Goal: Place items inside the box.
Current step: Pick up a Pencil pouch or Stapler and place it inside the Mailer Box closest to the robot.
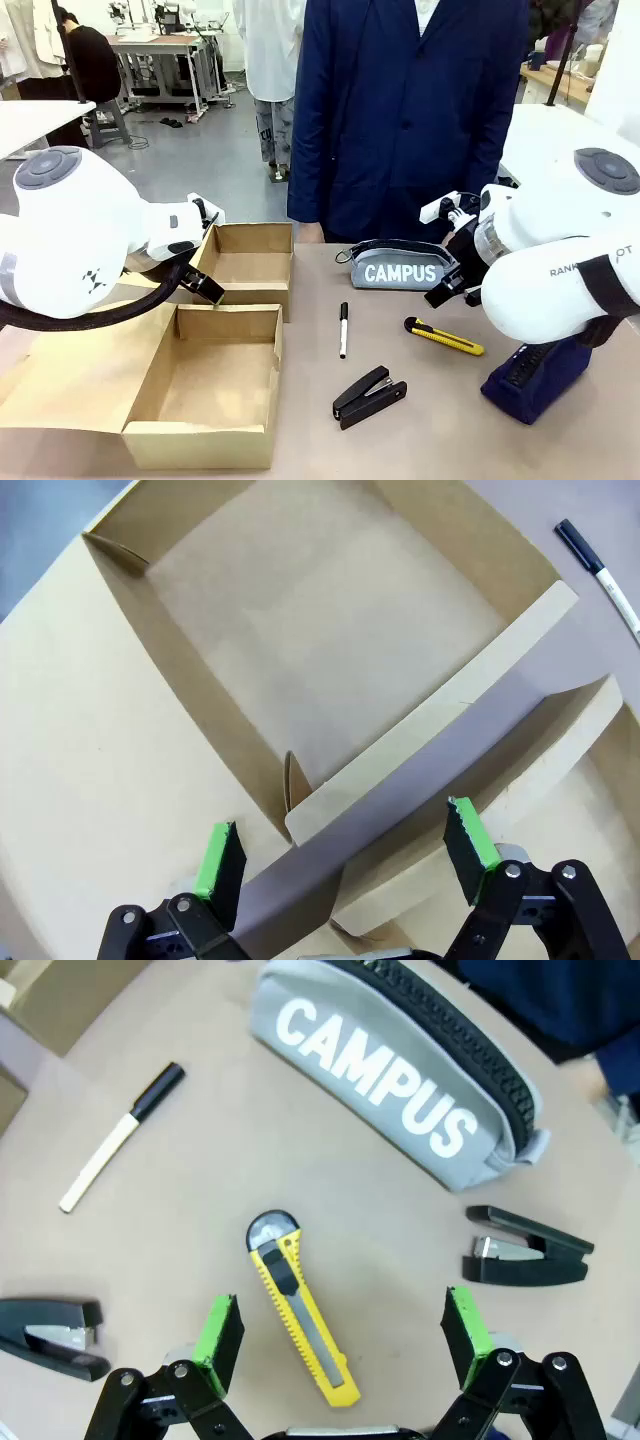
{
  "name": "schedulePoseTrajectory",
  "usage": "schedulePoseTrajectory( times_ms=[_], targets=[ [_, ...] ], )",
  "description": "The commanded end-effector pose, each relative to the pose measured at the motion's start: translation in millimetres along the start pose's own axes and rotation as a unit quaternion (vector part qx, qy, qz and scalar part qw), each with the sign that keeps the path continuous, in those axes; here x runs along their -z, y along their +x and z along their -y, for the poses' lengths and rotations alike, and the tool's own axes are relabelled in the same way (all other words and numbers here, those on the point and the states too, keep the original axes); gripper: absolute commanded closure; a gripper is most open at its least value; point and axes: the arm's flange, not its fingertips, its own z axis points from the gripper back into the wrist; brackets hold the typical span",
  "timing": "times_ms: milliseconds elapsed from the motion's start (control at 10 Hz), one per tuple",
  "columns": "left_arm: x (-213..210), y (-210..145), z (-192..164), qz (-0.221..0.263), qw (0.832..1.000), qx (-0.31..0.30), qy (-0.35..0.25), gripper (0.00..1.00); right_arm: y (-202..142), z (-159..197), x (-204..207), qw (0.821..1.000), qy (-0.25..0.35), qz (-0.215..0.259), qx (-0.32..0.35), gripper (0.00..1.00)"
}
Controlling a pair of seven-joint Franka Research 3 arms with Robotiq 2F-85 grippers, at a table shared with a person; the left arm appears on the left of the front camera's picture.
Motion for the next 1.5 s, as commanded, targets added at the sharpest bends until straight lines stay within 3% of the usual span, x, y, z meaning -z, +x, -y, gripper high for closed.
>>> schedulePoseTrajectory(
  times_ms=[0, 1400],
  targets=[
    [0.0, 0.0, 0.0, 0.000, 1.000, 0.000, 0.000, 0.00, 0.0, 0.0, 0.0, 1.000, 0.000, 0.000, 0.000, 0.00],
    [0.0, 0.0, 0.0, 0.000, 1.000, 0.000, 0.000, 0.00, -0.1, -0.1, 0.2, 1.000, 0.000, 0.000, 0.000, 0.00]
  ],
)
